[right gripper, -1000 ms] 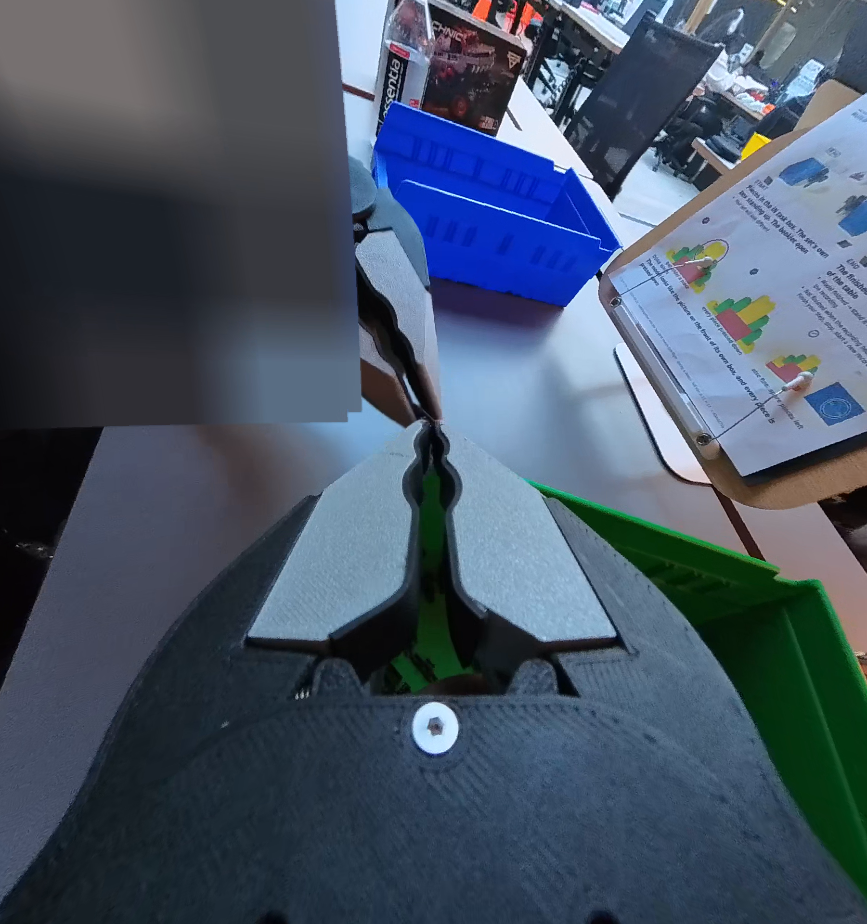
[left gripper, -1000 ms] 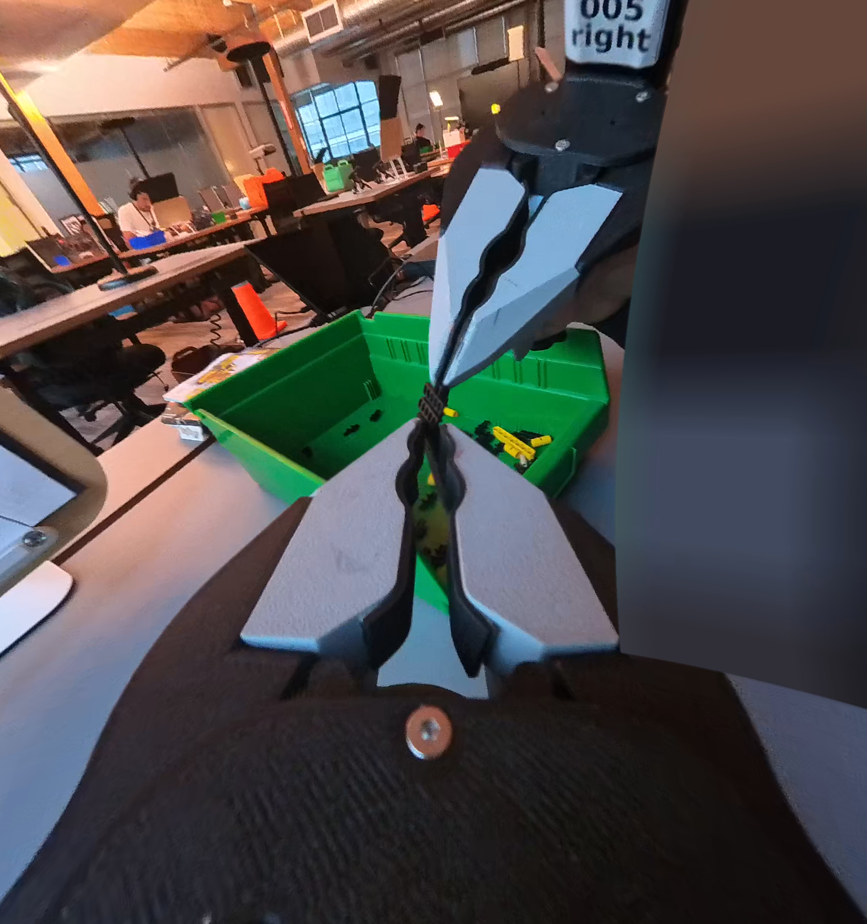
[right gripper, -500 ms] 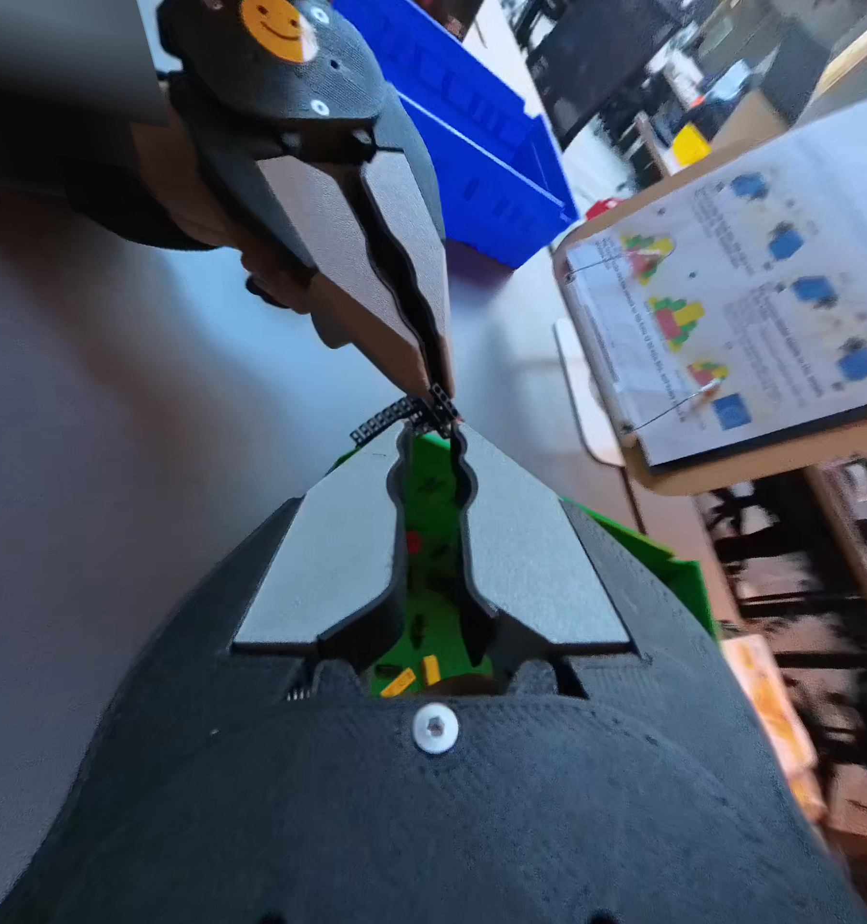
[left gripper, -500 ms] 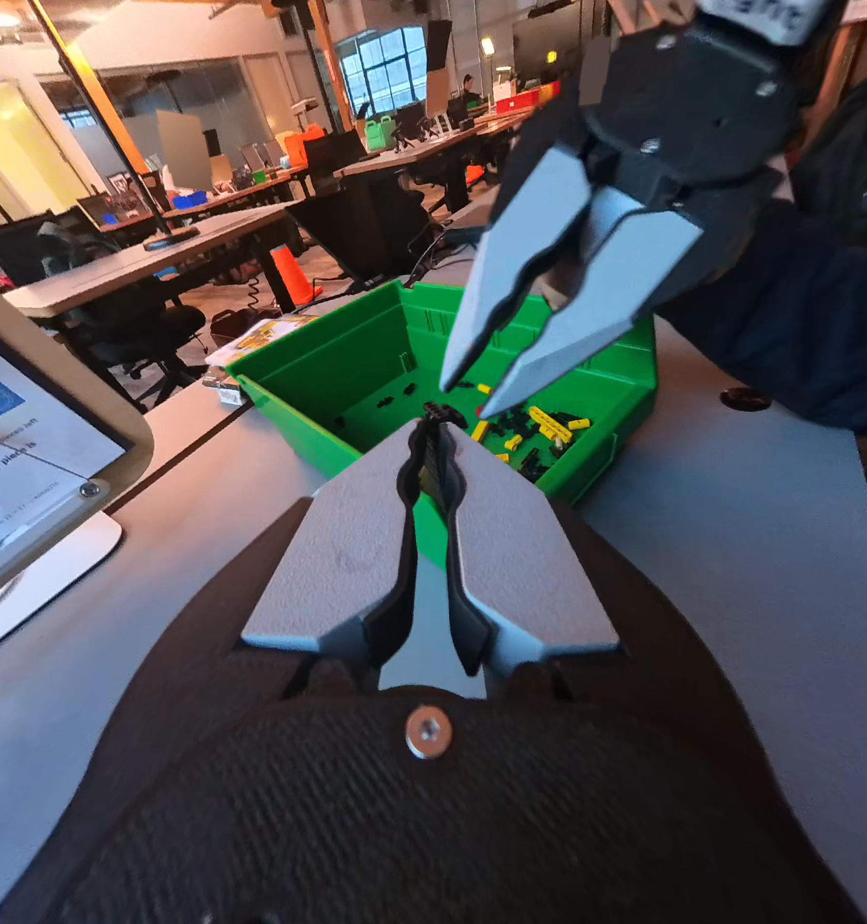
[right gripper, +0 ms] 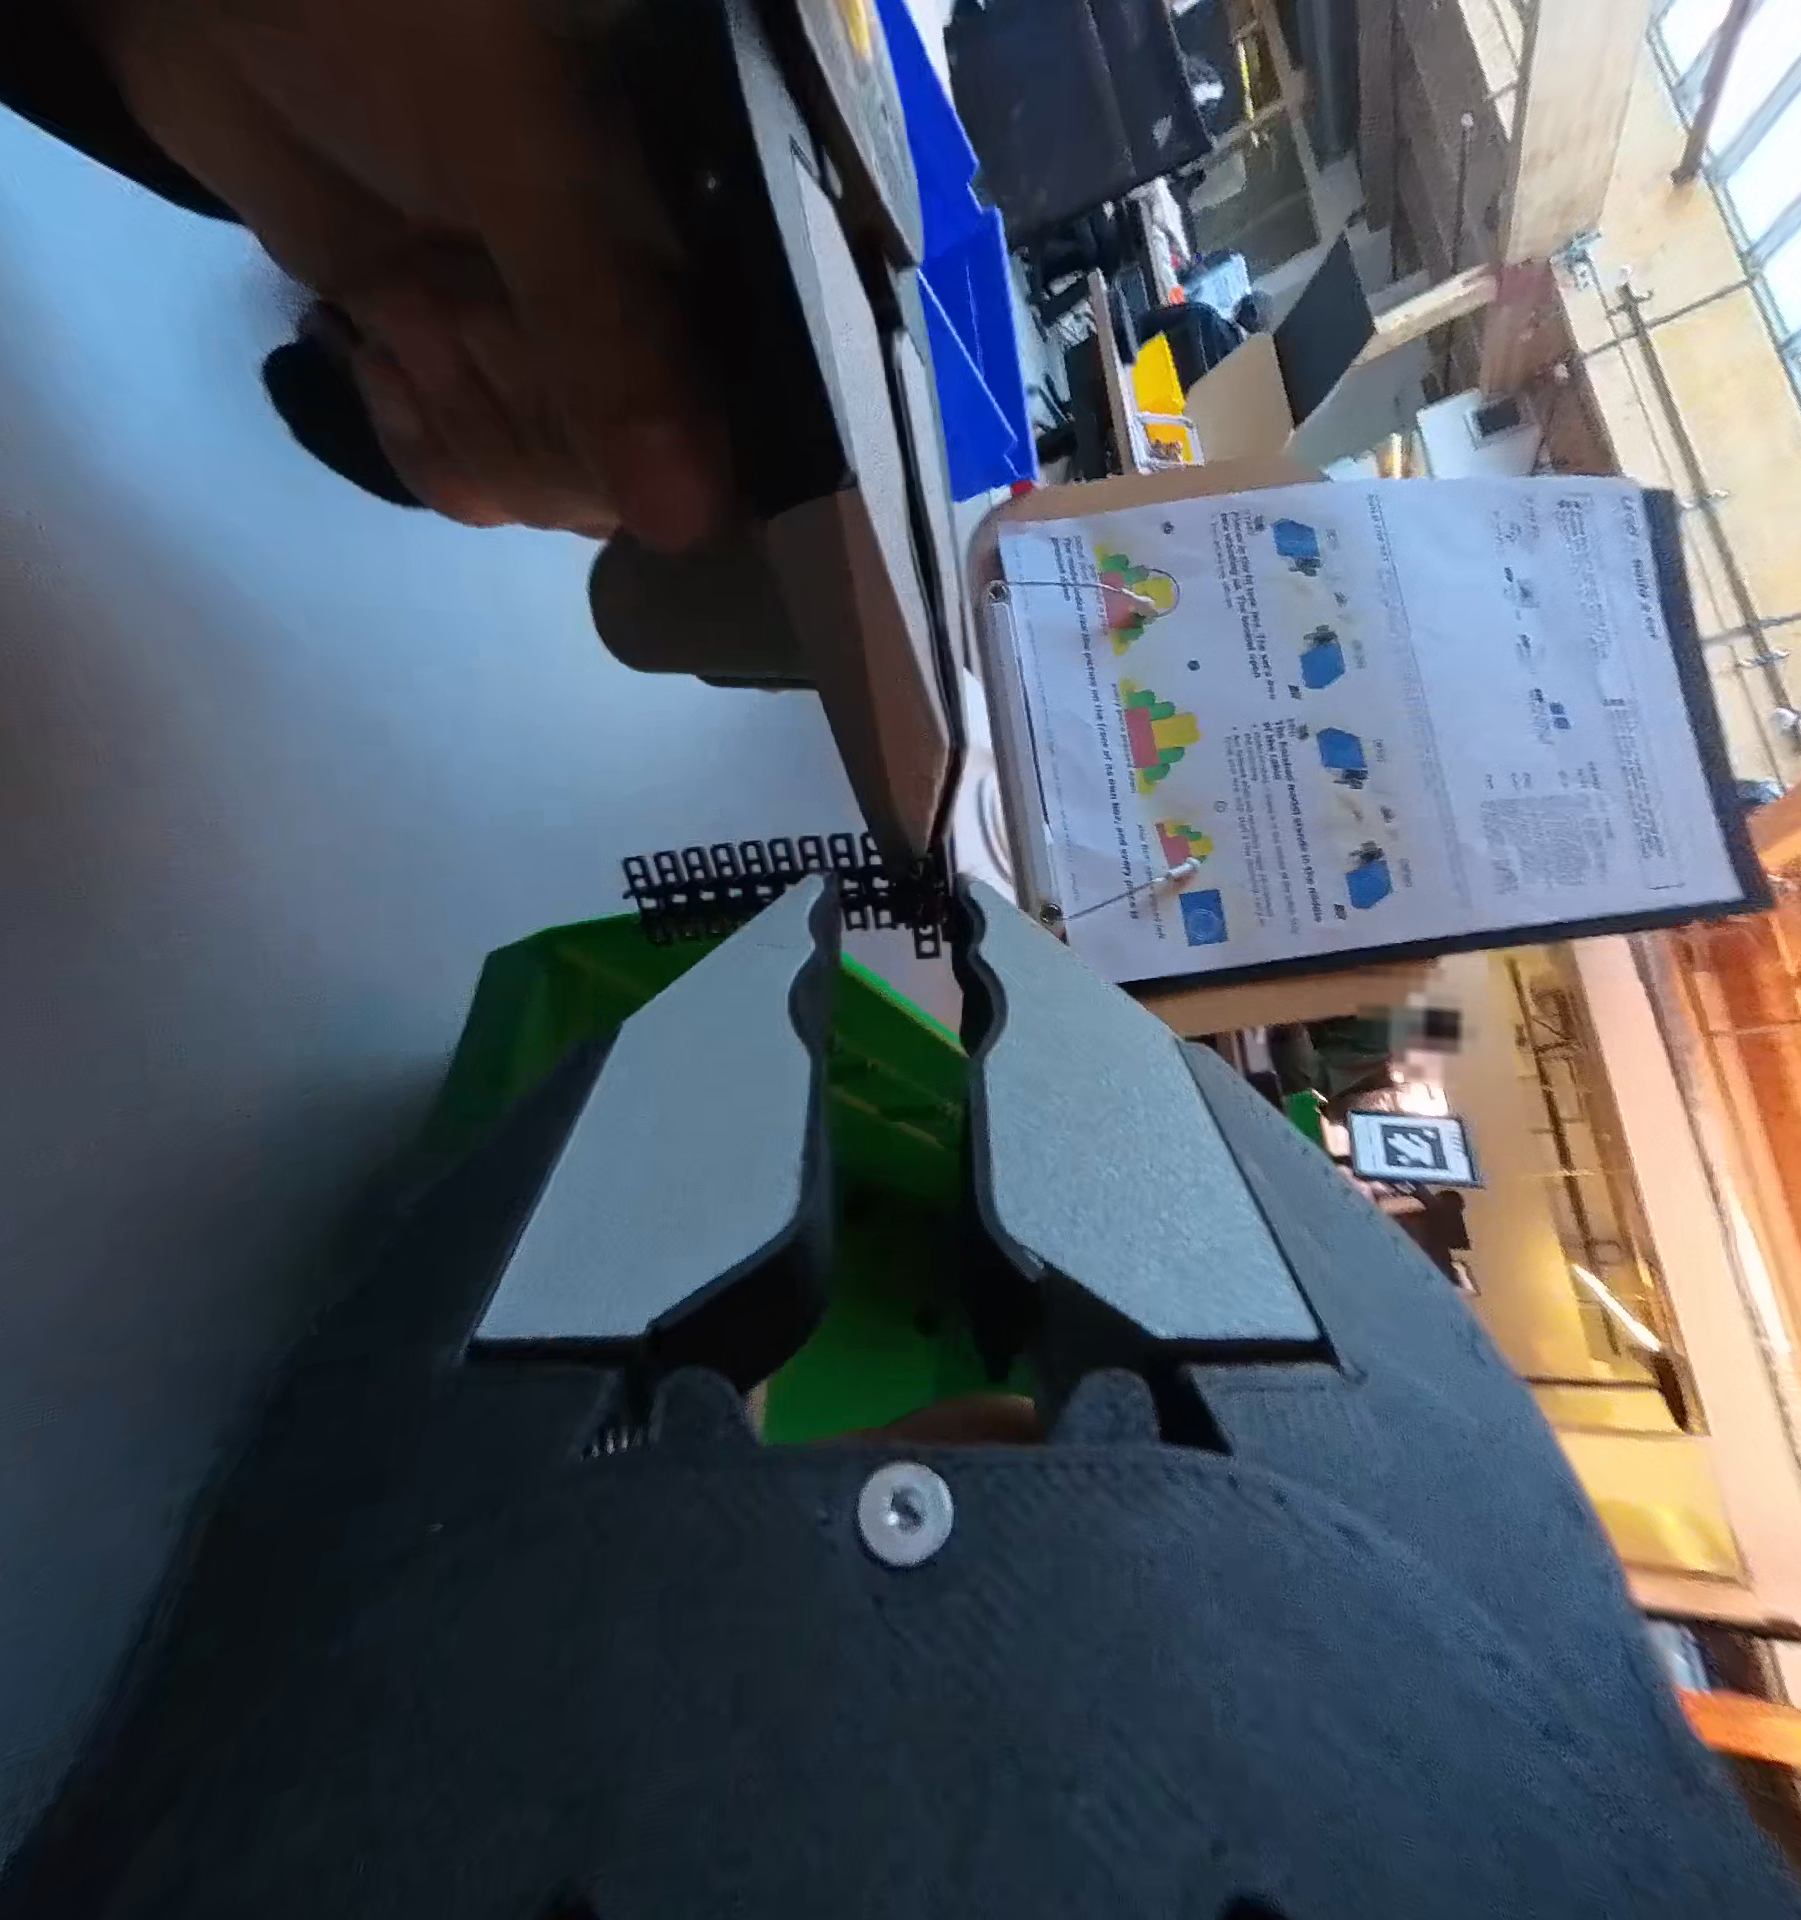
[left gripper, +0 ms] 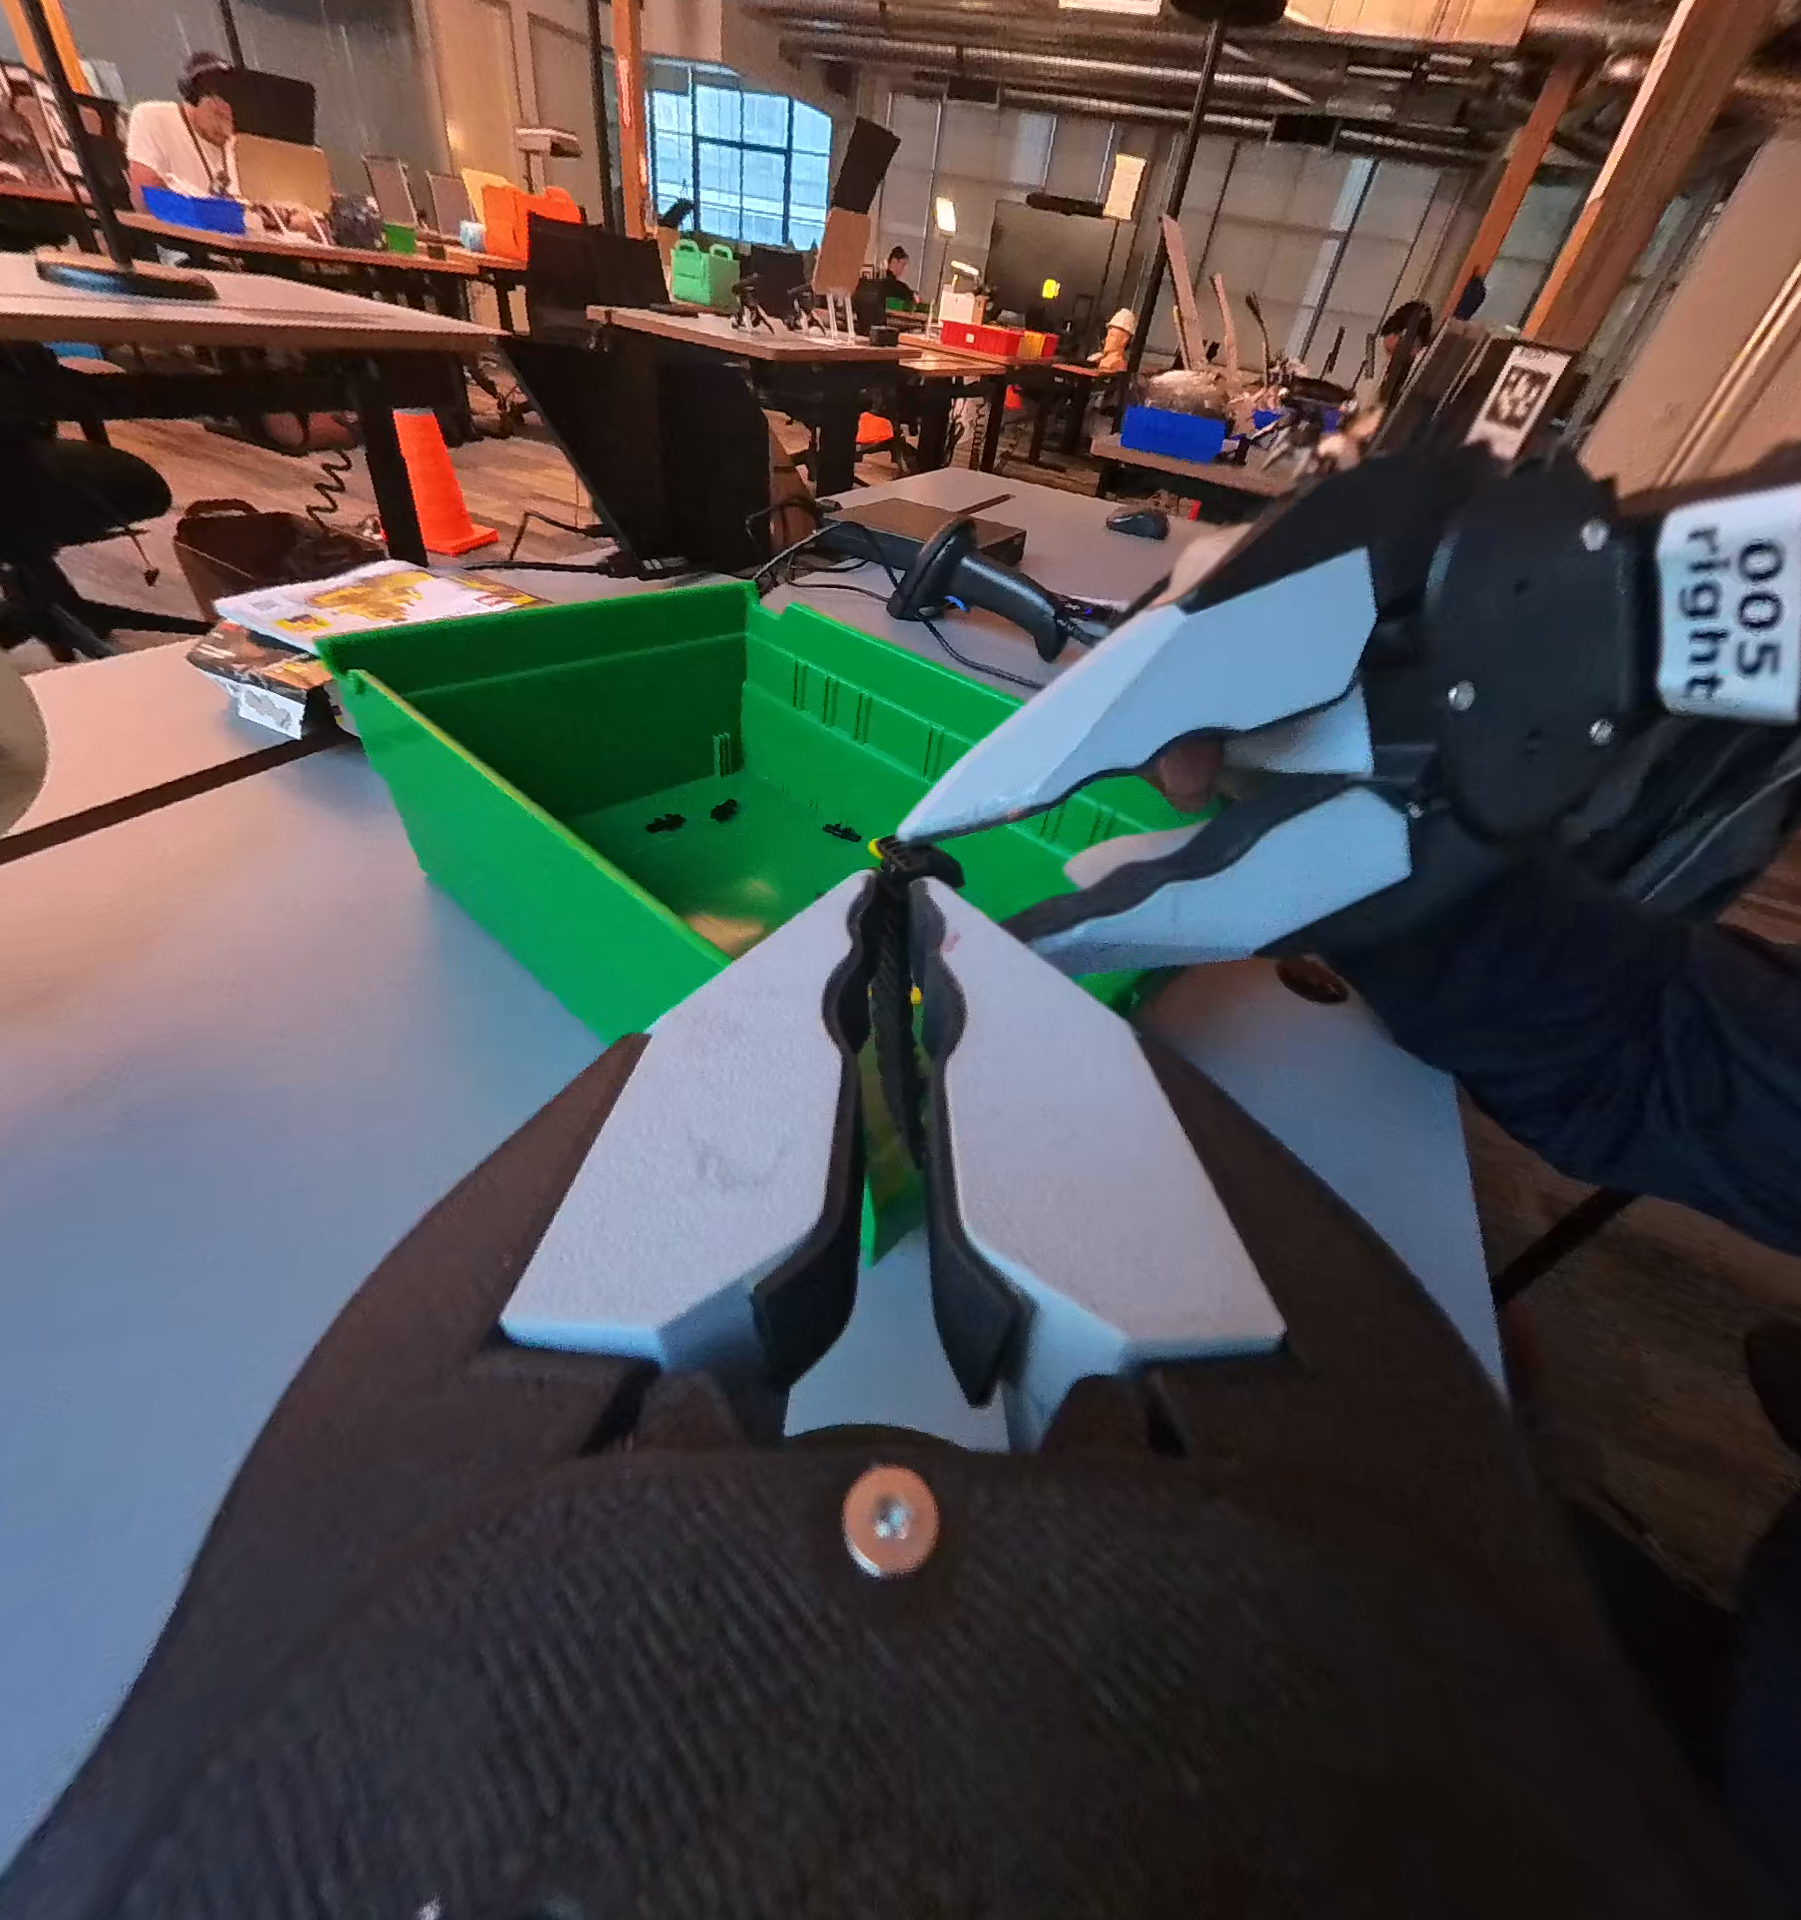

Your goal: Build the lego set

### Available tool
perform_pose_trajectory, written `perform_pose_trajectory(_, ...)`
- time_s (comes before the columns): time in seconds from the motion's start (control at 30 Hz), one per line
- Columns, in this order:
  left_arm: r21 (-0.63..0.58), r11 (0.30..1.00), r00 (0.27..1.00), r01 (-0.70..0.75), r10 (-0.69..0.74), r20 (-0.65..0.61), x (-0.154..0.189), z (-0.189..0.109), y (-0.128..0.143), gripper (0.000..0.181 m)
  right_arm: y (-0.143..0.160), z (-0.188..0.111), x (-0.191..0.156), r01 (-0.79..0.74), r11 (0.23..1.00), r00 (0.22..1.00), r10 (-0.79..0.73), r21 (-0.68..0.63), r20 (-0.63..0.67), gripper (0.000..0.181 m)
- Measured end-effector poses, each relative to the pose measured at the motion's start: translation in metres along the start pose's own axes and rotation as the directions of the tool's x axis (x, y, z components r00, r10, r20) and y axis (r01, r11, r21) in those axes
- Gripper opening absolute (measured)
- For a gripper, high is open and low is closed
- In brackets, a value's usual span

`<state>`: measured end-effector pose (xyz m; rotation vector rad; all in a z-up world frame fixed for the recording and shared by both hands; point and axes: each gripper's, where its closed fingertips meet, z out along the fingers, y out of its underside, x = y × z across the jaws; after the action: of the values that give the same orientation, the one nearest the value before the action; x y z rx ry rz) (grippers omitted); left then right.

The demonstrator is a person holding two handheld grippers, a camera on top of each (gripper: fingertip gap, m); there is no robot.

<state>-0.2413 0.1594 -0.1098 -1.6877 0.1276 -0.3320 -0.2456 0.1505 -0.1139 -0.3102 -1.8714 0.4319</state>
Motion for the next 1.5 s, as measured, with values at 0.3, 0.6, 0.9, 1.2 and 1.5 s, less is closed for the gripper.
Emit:
perform_pose_trajectory(0.3, -0.006, 0.999, 0.999, -0.045, 0.045, 0.030, -0.005, 0.000, 0.001, 0.000, 0.008, 0.003, 0.005, -0.090, 0.996, 0.996, 0.090, -0.010, 0.010, 0.008)
perform_pose_trajectory(0.6, -0.083, 0.973, 0.969, -0.217, 0.225, 0.100, -0.006, 0.002, 0.009, 0.000, 0.015, 0.006, 0.001, -0.298, 0.954, 0.946, 0.295, 0.006, 0.138, 0.008)
perform_pose_trajectory(0.9, -0.105, 0.956, 0.957, -0.274, 0.282, 0.072, 0.002, 0.004, 0.014, 0.000, 0.016, 0.001, 0.000, -0.325, 0.946, 0.932, 0.319, 0.008, 0.175, 0.008)
perform_pose_trajectory(1.2, -0.068, 0.943, 0.942, -0.326, 0.330, 0.064, 0.007, -0.002, 0.010, 0.001, 0.012, -0.006, -0.001, -0.407, 0.913, 0.888, 0.390, 0.022, 0.245, 0.000)
perform_pose_trajectory(1.5, 0.014, 0.963, 0.962, -0.270, 0.268, 0.057, 0.005, -0.003, -0.001, 0.000, 0.007, -0.005, -0.001, -0.592, 0.806, 0.760, 0.555, 0.008, 0.339, 0.000)
